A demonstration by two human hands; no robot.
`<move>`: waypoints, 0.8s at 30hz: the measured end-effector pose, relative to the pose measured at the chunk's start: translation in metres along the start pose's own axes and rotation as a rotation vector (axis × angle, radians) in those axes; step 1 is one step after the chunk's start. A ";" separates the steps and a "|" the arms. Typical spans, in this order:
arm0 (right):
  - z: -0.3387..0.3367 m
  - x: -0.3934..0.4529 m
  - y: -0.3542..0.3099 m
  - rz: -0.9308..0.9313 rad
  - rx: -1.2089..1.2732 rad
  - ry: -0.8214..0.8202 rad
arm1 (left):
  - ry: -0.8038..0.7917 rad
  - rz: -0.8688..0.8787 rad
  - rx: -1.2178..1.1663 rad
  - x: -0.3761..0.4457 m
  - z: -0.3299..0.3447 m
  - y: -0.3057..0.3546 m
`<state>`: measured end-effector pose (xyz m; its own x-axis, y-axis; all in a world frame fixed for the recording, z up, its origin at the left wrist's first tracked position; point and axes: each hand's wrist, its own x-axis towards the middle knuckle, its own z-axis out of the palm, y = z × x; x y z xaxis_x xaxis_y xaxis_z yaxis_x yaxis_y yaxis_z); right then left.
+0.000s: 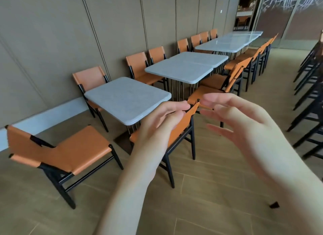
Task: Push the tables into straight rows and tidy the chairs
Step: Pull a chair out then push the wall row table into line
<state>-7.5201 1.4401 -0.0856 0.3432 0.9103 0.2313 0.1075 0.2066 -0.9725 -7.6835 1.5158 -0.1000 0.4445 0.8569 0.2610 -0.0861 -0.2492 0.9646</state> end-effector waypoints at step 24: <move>-0.125 0.157 0.052 0.076 -0.069 0.017 | -0.038 0.016 0.129 0.198 0.063 -0.045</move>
<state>-7.3443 1.5485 -0.0964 0.3683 0.9161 0.1584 0.1448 0.1118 -0.9831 -7.5361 1.6681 -0.0937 0.4775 0.8353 0.2725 0.0213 -0.3210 0.9468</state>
